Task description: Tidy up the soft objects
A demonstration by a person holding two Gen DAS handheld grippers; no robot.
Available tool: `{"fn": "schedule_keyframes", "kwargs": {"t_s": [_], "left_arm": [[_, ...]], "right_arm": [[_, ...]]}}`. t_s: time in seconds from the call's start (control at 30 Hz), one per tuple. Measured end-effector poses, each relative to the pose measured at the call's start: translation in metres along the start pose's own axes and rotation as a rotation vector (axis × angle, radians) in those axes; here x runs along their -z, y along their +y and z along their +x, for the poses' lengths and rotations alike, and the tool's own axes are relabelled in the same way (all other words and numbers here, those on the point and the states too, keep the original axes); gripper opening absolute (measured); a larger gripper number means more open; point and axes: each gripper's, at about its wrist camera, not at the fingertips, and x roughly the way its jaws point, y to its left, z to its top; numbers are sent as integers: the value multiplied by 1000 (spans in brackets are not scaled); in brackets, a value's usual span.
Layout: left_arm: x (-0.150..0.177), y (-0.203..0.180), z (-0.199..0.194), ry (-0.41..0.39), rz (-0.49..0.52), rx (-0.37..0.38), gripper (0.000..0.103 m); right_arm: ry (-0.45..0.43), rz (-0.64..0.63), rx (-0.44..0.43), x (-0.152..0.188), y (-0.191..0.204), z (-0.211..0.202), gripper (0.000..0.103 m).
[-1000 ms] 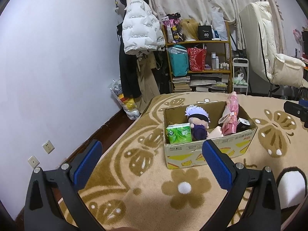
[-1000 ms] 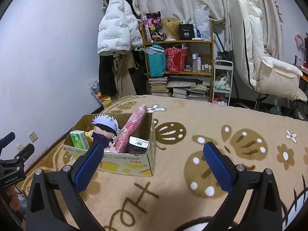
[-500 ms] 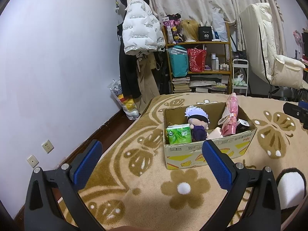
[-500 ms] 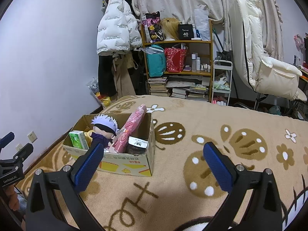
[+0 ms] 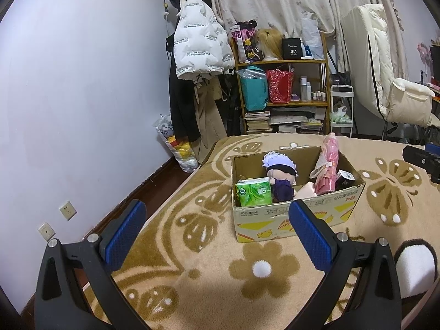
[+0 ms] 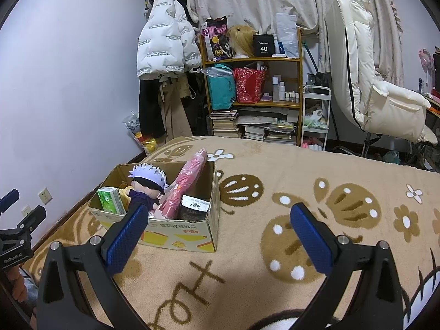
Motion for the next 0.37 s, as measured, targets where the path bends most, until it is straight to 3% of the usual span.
{"fn": "schedule_keyframes", "kwargs": {"t_s": [0.37], "left_arm": [[-2,2,-1,-5,-8,-7,103]], "right_arm": [[-2,3,5,0,-4,0,103]]}}
